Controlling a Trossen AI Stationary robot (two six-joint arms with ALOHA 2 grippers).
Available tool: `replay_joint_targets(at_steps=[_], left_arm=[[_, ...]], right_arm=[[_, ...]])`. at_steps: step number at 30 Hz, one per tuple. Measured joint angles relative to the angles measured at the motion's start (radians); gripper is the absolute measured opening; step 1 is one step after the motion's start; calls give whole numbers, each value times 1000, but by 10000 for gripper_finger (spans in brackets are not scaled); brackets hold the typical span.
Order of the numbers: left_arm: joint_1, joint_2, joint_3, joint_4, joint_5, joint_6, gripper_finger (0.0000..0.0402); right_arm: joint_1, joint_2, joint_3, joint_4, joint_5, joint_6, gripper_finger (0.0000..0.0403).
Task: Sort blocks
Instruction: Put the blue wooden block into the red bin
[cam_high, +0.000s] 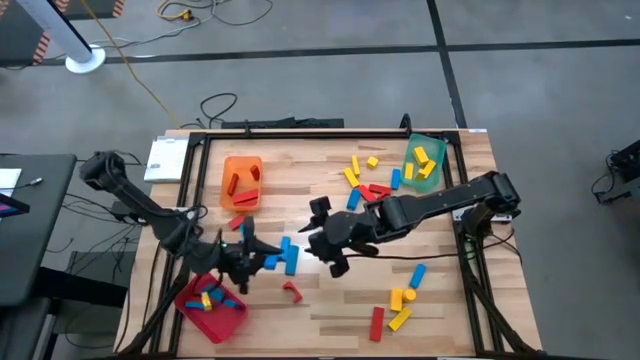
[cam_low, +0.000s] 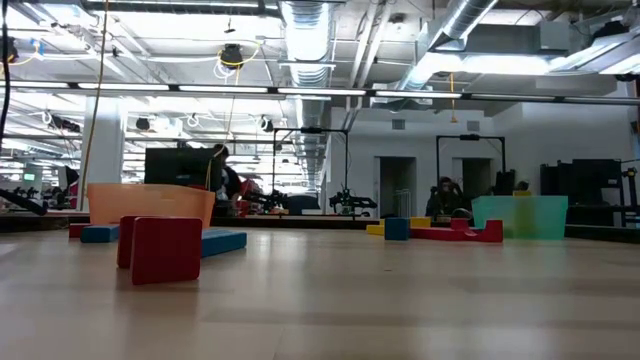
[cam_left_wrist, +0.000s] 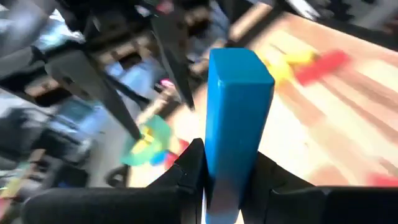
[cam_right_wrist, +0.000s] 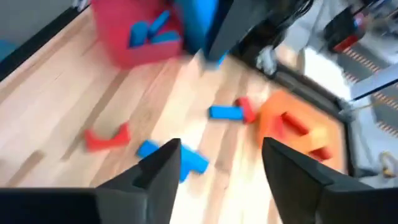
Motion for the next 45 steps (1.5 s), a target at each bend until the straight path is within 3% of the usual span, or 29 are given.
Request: replay_joint_targets(at_steps=[5, 9, 13, 17, 27, 37, 45], left_arm=[[-26, -56, 109, -386, 189, -224, 53], [-25, -68, 174, -608, 320, -418, 53], [-26, -66, 194, -753, 427, -578, 53], [-30, -61, 194, -856, 458, -718, 64], [-93, -52, 149, -892, 551, -933, 61], [-216, 51, 148, -923, 582, -1066, 63], [-293, 170, 148, -982, 638, -1096, 63]], right_arm=[[35, 4, 0, -109, -67, 80, 254], [56, 6, -28, -84, -140, 172, 254], [61, 7, -78, -9, -203, 291, 254], [58, 8, -131, 47, -208, 368, 254], [68, 33, -202, 239, -209, 476, 254], [94, 185, -204, 323, -202, 606, 254], [100, 251, -201, 424, -93, 754, 232]])
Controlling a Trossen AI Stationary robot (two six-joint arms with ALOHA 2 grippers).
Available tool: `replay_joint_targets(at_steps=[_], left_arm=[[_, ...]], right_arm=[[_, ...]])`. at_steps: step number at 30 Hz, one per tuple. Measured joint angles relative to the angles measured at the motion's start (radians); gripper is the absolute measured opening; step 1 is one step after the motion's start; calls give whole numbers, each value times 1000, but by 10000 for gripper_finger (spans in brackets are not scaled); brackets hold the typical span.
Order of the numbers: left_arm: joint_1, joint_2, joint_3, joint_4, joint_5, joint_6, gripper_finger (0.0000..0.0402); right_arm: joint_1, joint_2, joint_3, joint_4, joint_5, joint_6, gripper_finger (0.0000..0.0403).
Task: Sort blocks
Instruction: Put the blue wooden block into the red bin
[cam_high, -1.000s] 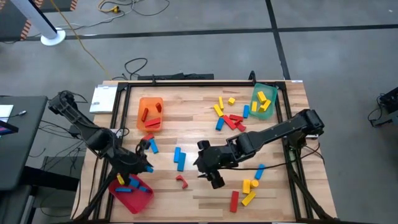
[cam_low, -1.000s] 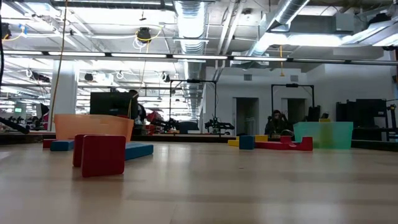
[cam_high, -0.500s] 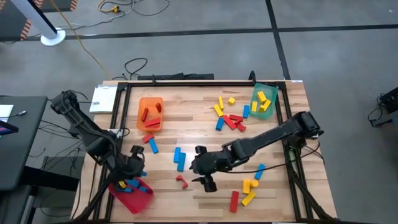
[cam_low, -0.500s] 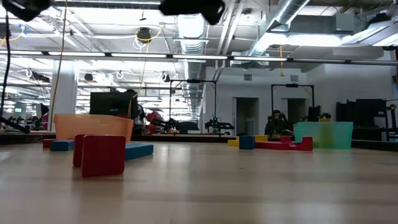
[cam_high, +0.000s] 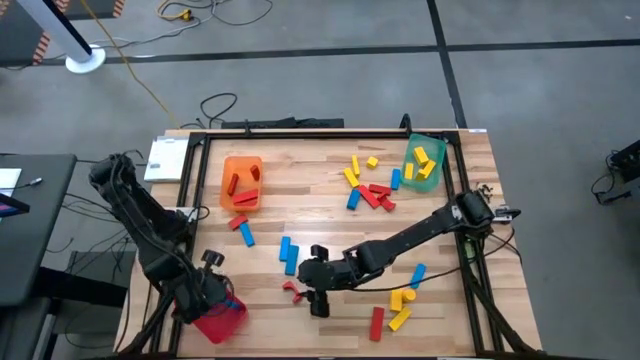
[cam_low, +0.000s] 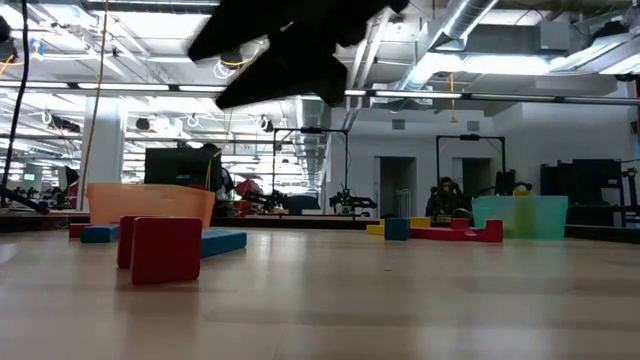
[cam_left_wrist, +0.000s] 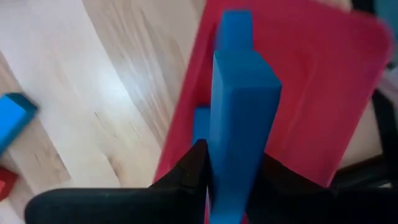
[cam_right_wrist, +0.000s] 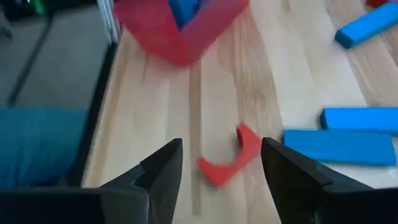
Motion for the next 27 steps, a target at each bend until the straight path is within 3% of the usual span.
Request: replay_joint_targets(at_steps=[19, 27], left_arm=[[-110, 184, -2, -21, 8, -67, 65], [-111, 186, -63, -8, 6, -127, 97]], right_arm=[[-22, 84, 7, 26, 42, 128, 211], [-37, 84, 7, 17, 43, 101, 211]])
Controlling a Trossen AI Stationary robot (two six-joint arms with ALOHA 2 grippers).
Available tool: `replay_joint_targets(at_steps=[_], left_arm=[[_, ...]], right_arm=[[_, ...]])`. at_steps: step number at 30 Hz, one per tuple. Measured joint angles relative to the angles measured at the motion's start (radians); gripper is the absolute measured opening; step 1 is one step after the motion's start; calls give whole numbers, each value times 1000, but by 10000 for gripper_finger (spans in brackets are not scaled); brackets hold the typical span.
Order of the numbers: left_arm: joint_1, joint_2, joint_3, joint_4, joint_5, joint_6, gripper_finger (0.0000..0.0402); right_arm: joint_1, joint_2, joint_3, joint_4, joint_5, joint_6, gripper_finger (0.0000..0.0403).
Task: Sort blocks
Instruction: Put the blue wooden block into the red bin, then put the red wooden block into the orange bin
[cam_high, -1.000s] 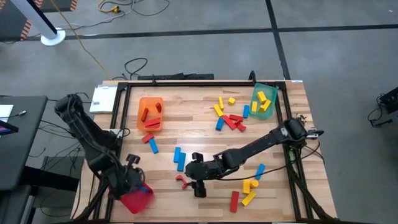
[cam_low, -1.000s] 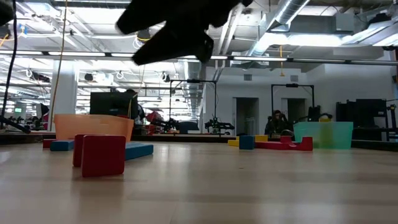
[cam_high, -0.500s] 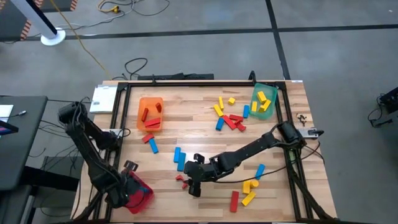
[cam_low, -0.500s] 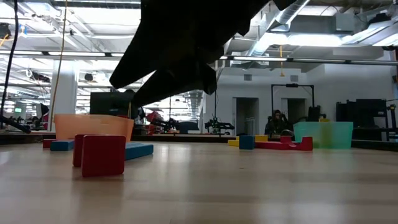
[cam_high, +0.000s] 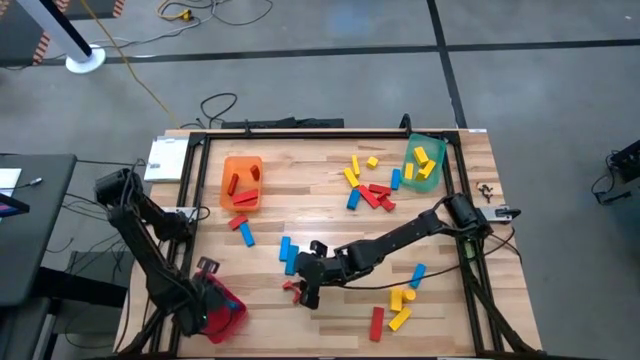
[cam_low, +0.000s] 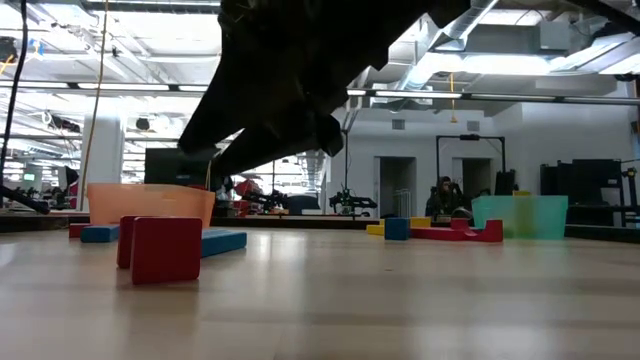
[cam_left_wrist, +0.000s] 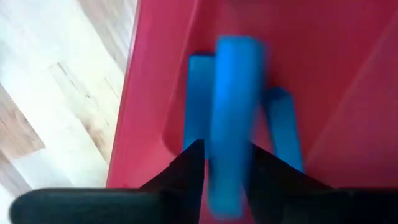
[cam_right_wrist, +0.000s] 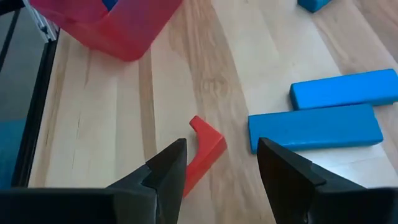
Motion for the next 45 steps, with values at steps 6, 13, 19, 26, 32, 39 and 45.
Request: replay_joint_targets(at_steps=[6, 13, 19, 26, 32, 39, 45], left_arm=[[-5, -1, -29, 14, 0, -4, 149], [-5, -77, 13, -115, -45, -24, 203], [-5, -214, 103, -175, -283, -9, 210], [81, -284, 112, 81, -483, 359, 209], [231, -227, 112, 162, -477, 565, 209], [378, -95, 112, 287, -313, 736, 208], [452, 49, 112, 358, -239, 849, 208]], right_arm=[[3, 0, 0, -13, 0, -25, 211], [20, -30, 1, -40, -1, -53, 211], [37, -68, 0, -178, -1, -18, 211], [73, -147, 0, -322, 9, 12, 211], [113, -199, 1, -414, 48, 58, 210], [150, -182, 1, -412, 50, 59, 210], [161, -166, 0, -405, 51, 62, 210]])
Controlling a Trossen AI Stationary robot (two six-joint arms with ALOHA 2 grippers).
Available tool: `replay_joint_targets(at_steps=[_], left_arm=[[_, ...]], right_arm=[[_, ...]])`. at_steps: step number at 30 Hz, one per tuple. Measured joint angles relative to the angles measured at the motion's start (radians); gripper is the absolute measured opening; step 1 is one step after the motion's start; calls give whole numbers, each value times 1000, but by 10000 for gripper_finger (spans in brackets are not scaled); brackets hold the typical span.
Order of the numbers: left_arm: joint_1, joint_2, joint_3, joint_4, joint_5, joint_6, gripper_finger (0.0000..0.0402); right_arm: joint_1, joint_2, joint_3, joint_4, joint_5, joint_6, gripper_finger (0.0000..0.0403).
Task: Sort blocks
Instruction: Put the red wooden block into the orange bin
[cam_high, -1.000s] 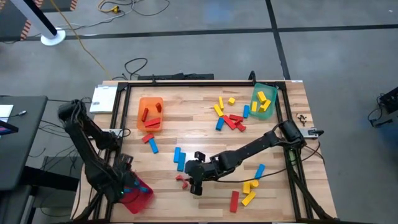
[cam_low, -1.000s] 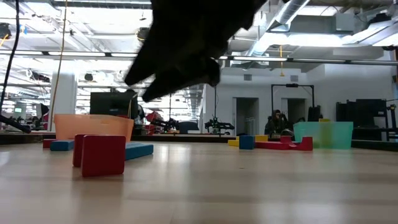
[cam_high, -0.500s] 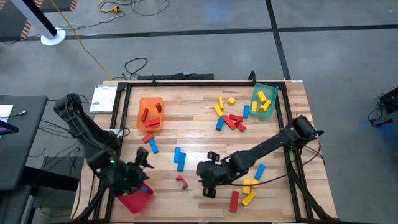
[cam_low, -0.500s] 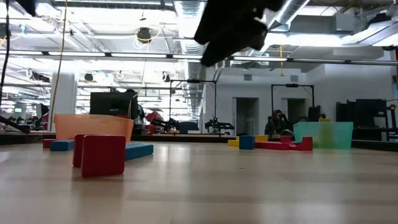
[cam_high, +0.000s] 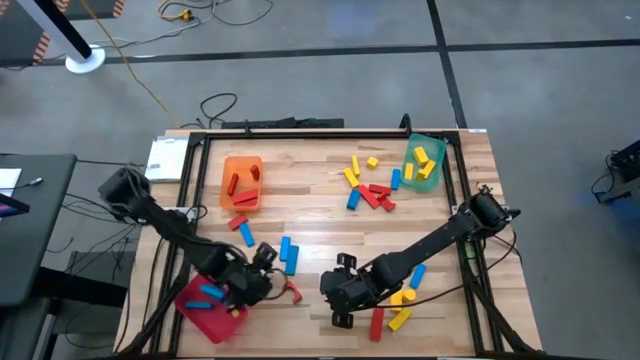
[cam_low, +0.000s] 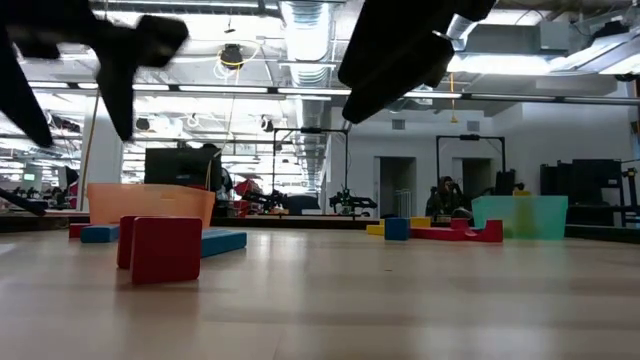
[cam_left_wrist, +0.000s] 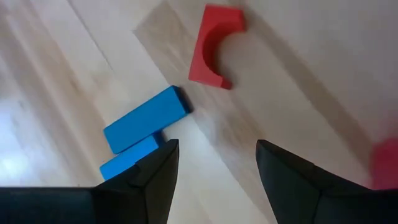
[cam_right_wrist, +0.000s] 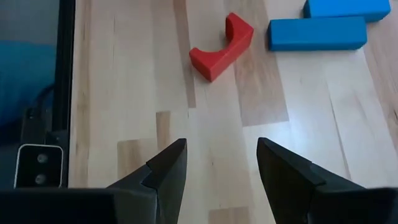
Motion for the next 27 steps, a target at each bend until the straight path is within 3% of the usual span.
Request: replay_joint_targets(at_steps=[11, 21, 27], left_arm=[[94, 152, 0, 192, 167, 63, 208], [133, 248, -1, 280, 197, 160, 206], [140, 258, -1, 373, 200, 189, 167]], right_arm=[[21, 1, -7, 99, 2, -12, 210], [20, 1, -84, 209, 26, -1, 210], [26, 1, -102, 232, 25, 8, 210]])
